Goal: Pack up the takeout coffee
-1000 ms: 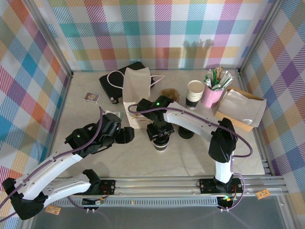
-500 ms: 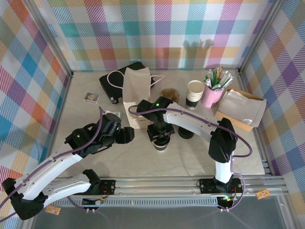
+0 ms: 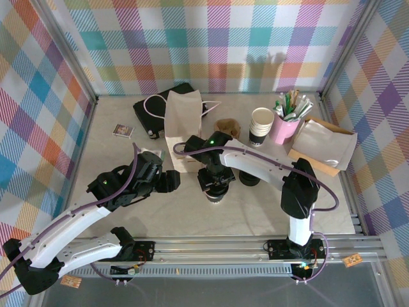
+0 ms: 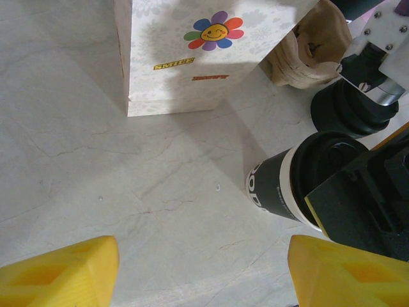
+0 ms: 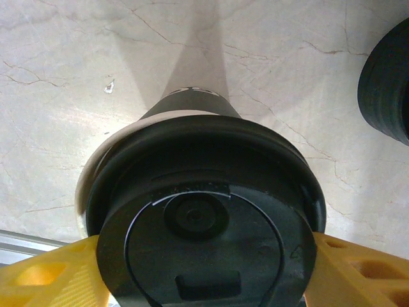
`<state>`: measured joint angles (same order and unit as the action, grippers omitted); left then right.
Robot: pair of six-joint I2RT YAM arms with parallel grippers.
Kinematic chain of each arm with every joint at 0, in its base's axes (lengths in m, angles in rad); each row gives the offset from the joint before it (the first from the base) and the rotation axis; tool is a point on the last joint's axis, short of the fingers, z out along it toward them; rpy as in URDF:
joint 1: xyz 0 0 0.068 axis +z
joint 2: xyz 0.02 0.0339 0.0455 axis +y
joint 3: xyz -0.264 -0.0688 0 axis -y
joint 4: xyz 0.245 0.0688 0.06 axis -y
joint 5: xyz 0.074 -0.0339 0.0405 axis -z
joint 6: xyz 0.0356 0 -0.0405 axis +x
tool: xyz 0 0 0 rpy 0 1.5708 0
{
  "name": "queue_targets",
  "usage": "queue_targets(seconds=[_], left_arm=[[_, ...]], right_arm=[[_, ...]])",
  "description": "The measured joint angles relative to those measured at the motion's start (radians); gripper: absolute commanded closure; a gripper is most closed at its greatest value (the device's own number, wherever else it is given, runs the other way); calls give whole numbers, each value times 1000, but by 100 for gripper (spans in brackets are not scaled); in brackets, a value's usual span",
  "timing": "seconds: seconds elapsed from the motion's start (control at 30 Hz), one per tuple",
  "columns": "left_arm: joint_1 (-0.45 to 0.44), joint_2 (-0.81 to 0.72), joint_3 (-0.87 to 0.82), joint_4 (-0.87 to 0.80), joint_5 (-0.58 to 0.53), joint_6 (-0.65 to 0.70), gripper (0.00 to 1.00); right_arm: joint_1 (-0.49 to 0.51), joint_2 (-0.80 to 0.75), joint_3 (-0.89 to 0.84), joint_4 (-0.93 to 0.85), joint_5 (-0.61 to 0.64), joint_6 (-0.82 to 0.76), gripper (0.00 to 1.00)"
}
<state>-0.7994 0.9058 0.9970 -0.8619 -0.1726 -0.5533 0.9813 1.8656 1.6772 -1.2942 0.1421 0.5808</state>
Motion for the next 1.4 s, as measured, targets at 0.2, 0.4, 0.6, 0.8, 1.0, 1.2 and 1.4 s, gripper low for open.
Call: queue_targets(seconds=[0.2,0.4,0.6,0.8,1.0,1.2,1.4], left_arm=[[0,0,0,0,0,0,30],[0,0,0,0,7,0,30],[0,0,0,0,7,0,30],[0,2,0,0,7,0,30],[0,2,0,0,7,0,30],[0,2,0,0,7,0,30],[0,2,0,0,7,0,30]], right_arm=[[0,-3,2,-1,0,7,31],[0,-3,56,-20,0,6,32],[0,-3,87,-31,0,6,31],[0,-2,71,-31,-2,7,30],[0,-2,44,-30,-16,6,30],[0,-2,43,-16,-27,7,30],[0,5,43,-11,-29,7,30]])
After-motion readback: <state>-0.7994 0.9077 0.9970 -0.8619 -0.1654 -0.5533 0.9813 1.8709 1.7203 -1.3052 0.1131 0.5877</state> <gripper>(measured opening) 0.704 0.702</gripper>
